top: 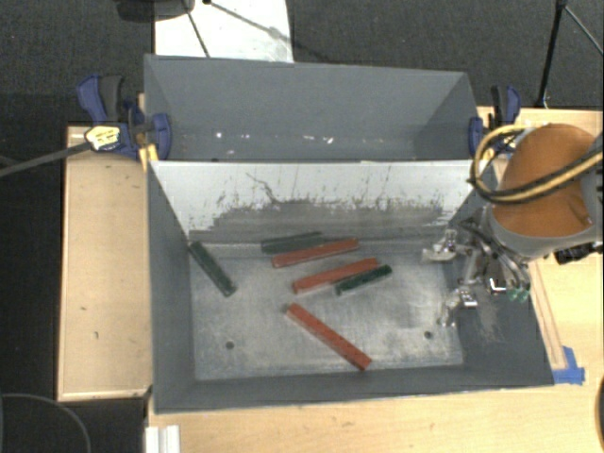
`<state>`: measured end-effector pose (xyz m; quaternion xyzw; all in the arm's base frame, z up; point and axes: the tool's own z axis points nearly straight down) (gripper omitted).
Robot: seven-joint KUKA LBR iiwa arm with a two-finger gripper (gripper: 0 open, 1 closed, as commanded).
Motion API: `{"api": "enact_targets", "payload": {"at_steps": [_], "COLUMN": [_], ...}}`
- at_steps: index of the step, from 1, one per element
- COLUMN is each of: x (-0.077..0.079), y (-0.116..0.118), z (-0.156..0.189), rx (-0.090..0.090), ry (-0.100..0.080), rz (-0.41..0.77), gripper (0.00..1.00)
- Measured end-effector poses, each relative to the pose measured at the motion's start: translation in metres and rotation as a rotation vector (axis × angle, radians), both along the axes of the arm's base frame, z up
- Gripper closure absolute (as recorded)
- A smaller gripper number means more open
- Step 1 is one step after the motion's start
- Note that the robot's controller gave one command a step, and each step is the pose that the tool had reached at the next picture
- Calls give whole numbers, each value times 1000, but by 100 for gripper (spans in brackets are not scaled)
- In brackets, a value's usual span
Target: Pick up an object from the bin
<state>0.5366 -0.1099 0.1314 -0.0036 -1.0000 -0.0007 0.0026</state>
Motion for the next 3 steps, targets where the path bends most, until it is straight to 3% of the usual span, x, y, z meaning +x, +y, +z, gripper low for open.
{"api": "enact_targets", "payload": {"at_steps": [1, 2, 3], "x": [2, 16, 14], "y": [0, 67, 102], "z": [4, -39, -25], "rx": [-2, -2, -2], "ry": [-8, -10, -10], "rz": [4, 65, 219], "gripper": [0, 0, 0]}}
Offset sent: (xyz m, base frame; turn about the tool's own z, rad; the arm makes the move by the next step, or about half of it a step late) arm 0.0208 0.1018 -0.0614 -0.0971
